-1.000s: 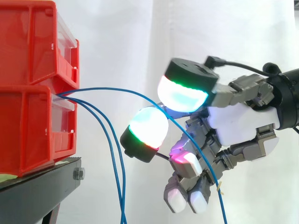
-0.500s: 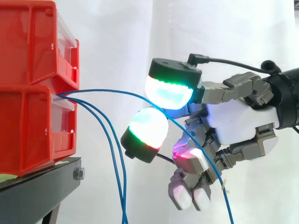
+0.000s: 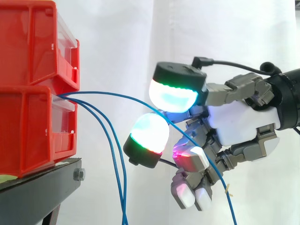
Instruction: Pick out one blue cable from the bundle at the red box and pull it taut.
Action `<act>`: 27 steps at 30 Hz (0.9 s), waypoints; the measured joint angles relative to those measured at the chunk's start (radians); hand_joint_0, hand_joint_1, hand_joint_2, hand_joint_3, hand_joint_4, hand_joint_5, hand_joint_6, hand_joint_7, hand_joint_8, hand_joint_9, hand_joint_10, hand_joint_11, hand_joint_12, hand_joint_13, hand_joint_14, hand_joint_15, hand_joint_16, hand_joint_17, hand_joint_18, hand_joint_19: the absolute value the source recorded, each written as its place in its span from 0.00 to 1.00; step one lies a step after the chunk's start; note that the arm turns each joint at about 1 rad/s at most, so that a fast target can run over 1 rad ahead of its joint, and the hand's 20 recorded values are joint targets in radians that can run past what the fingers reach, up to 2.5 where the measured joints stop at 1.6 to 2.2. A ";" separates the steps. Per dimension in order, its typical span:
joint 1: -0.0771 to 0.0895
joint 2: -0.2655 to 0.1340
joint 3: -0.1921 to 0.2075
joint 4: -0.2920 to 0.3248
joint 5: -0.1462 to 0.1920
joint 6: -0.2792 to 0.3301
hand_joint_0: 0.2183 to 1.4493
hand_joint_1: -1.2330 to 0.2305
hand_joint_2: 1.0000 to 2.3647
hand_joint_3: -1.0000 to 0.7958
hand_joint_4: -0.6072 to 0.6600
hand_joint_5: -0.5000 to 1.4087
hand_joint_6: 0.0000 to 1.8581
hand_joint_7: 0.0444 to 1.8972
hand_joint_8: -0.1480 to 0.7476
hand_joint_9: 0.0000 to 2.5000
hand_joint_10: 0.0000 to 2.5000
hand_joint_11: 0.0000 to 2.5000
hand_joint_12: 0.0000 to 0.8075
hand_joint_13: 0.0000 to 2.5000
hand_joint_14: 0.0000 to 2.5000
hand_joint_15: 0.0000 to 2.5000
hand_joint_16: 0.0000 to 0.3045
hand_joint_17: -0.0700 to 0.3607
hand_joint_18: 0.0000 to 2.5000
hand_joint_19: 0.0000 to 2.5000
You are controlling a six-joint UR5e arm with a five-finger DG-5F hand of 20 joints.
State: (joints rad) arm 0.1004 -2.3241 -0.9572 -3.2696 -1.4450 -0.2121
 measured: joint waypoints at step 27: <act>0.003 0.000 -0.009 -0.001 0.035 0.037 0.31 0.37 0.01 0.42 0.45 0.20 0.51 0.41 0.38 0.44 0.01 0.37 0.42 0.36 0.01 0.28 0.14 0.39 0.30 0.28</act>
State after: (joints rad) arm 0.1033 -2.3243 -0.9661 -3.2707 -1.4099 -0.1748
